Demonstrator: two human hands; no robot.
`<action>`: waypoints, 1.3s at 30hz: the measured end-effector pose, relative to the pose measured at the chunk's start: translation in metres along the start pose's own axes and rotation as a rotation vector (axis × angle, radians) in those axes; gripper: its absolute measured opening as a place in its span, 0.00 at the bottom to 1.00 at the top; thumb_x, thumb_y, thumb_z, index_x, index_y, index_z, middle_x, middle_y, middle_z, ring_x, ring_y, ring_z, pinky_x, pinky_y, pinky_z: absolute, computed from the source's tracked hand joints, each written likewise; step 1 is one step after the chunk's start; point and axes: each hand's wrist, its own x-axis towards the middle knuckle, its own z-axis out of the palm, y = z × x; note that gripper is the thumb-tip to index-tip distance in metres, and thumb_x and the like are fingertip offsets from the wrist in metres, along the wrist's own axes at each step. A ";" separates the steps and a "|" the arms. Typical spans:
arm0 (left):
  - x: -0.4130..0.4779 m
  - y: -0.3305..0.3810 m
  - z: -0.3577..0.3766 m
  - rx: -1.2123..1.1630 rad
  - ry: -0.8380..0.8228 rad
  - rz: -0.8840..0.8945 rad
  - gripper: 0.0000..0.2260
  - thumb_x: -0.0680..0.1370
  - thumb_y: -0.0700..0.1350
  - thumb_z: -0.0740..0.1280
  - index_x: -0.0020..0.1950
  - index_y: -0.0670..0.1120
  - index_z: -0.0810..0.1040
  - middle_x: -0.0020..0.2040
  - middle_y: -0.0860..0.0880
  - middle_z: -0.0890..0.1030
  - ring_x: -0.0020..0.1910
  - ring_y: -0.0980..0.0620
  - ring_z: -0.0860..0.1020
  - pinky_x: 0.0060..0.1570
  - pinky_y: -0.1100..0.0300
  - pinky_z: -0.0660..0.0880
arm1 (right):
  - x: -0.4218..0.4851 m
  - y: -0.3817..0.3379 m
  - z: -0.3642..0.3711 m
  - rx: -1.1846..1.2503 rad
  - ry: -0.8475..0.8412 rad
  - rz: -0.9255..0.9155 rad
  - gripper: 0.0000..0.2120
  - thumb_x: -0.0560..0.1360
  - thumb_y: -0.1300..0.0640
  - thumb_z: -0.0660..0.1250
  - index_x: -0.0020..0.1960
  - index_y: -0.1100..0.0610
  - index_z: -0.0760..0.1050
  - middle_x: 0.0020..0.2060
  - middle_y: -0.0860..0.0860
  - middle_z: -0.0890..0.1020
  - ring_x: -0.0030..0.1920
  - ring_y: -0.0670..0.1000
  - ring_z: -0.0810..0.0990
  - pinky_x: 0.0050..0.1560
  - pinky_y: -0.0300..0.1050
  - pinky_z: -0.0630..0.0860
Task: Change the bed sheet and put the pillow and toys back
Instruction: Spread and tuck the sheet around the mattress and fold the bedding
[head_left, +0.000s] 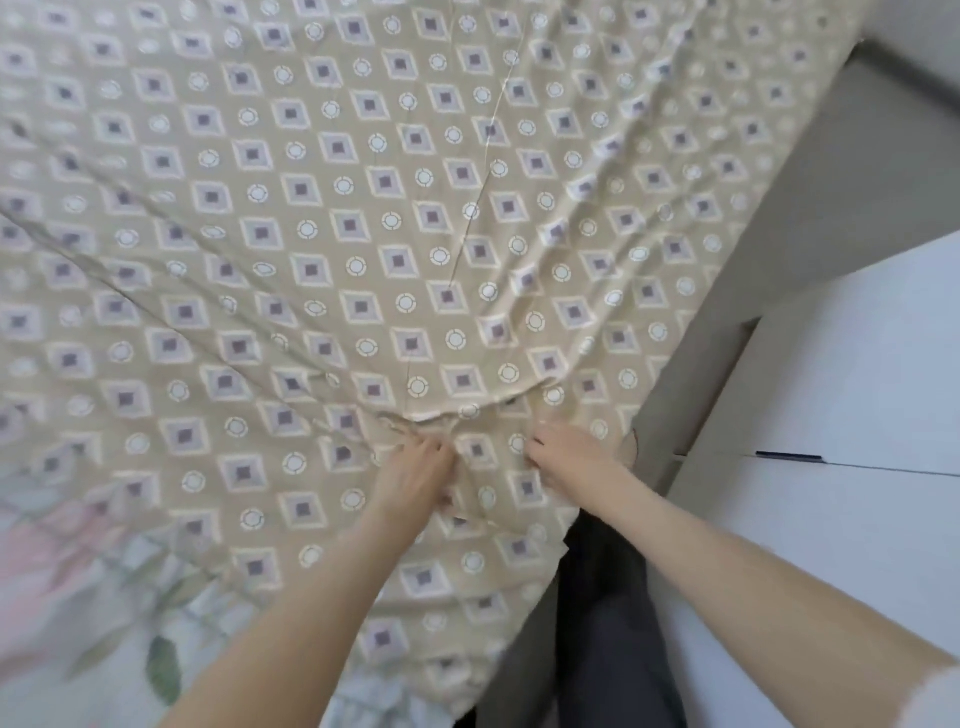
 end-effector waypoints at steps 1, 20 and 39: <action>0.001 0.001 0.000 0.028 0.021 -0.003 0.18 0.76 0.33 0.61 0.65 0.43 0.68 0.63 0.46 0.74 0.63 0.45 0.72 0.57 0.55 0.68 | 0.002 -0.004 0.000 -0.048 -0.004 0.012 0.16 0.68 0.68 0.69 0.55 0.62 0.76 0.56 0.56 0.75 0.55 0.55 0.75 0.50 0.46 0.71; -0.020 0.018 0.000 -0.067 -0.047 0.123 0.14 0.81 0.55 0.57 0.59 0.47 0.71 0.58 0.48 0.76 0.58 0.46 0.74 0.55 0.53 0.68 | -0.052 -0.010 0.026 0.078 0.032 -0.002 0.08 0.77 0.60 0.61 0.55 0.58 0.69 0.51 0.52 0.73 0.53 0.54 0.73 0.41 0.45 0.67; -0.041 0.059 0.048 0.063 0.089 0.174 0.15 0.77 0.37 0.62 0.63 0.46 0.71 0.60 0.47 0.74 0.61 0.45 0.72 0.60 0.53 0.66 | -0.059 -0.055 0.033 0.034 -0.093 0.323 0.10 0.73 0.73 0.60 0.49 0.63 0.75 0.39 0.55 0.76 0.52 0.59 0.79 0.41 0.46 0.67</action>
